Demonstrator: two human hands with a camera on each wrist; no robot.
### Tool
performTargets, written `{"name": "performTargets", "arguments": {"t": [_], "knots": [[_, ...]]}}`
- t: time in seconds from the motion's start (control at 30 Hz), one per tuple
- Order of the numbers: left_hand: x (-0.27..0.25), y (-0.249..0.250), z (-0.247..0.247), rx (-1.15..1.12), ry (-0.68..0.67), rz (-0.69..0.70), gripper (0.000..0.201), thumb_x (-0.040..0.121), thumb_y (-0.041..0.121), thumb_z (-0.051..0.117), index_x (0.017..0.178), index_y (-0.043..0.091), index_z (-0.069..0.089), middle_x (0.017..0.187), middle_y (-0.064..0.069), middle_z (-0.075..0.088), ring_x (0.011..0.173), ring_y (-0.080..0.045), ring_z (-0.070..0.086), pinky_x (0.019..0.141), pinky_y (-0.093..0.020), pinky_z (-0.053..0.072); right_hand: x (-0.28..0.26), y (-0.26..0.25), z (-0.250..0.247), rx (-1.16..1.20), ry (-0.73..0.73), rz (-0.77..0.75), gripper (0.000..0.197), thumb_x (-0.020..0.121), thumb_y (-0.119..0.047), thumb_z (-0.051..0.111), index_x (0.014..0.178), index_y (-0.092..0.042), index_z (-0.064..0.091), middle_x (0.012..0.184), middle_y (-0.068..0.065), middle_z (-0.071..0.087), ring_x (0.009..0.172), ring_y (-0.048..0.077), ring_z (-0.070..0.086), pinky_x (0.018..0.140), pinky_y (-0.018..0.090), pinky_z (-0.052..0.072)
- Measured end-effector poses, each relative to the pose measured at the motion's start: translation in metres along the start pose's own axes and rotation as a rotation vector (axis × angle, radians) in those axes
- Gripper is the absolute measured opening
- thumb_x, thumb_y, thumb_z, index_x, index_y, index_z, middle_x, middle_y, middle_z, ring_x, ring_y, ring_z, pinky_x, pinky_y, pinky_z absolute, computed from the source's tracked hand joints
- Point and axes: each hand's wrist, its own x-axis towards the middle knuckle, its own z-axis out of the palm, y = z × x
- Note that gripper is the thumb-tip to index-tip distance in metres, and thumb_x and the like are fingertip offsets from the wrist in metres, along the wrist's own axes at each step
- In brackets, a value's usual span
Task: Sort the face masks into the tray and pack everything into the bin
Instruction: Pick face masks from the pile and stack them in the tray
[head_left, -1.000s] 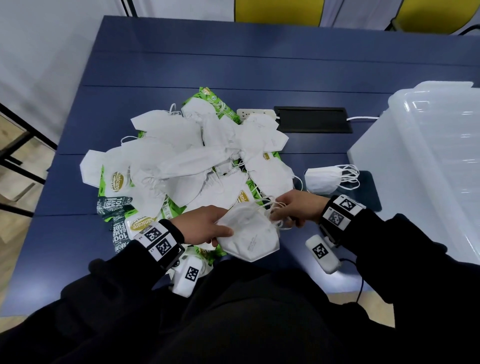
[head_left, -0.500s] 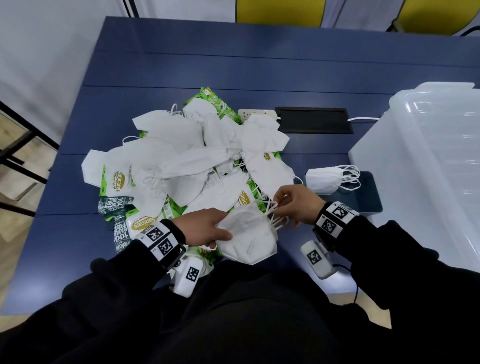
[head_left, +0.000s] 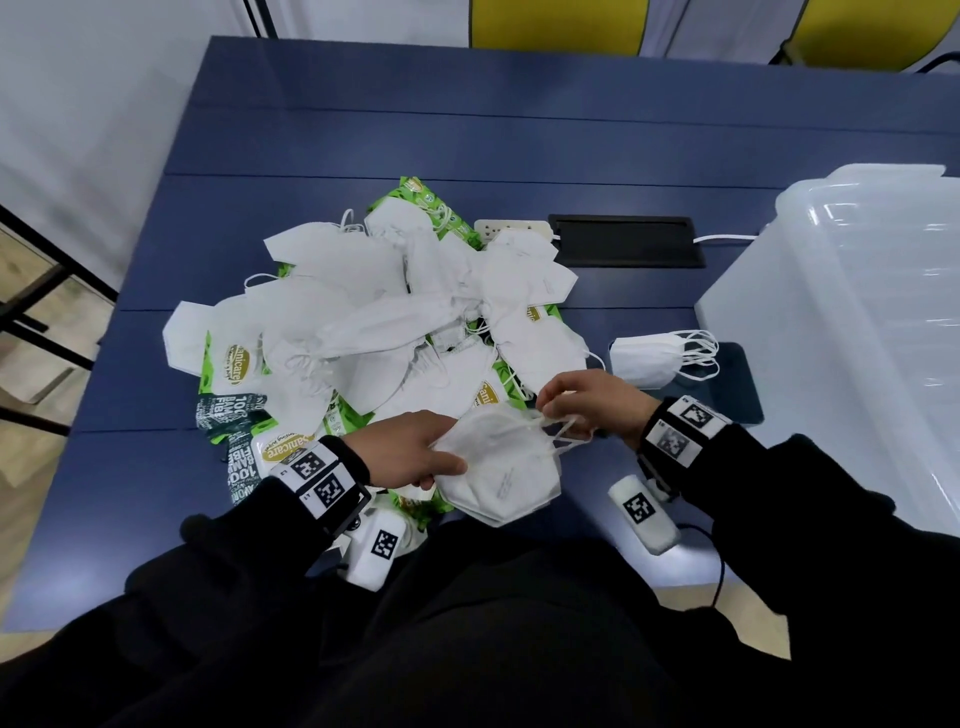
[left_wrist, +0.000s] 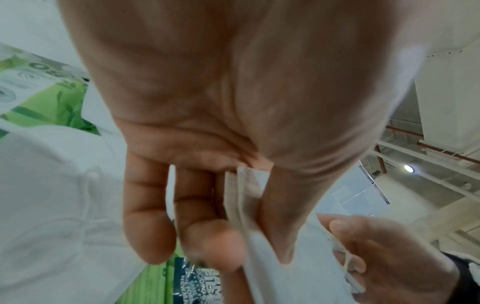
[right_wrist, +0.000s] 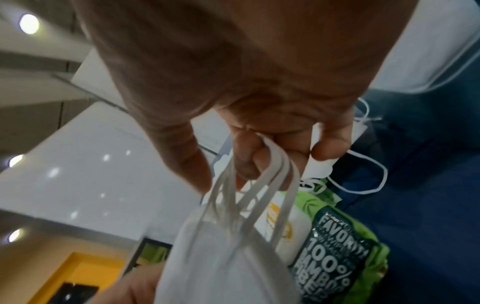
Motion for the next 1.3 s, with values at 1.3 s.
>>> {"name": "performTargets", "arguments": {"t": [1.3], "knots": [[-0.002, 0.002, 0.006, 0.082, -0.096, 0.021, 0.008, 0.098, 0.028, 0.066, 0.091, 0.025, 0.062, 0.061, 0.018, 0.064, 0.058, -0.007, 0.06, 0.062, -0.022, 0.047, 0.011, 0.003, 0.027, 0.383, 0.034, 0.13, 0.021, 0.095, 0.003, 0.057, 0.112, -0.009, 0.061, 0.084, 0.016, 0.065, 0.062, 0.023, 0.064, 0.052, 0.028, 0.051]]}}
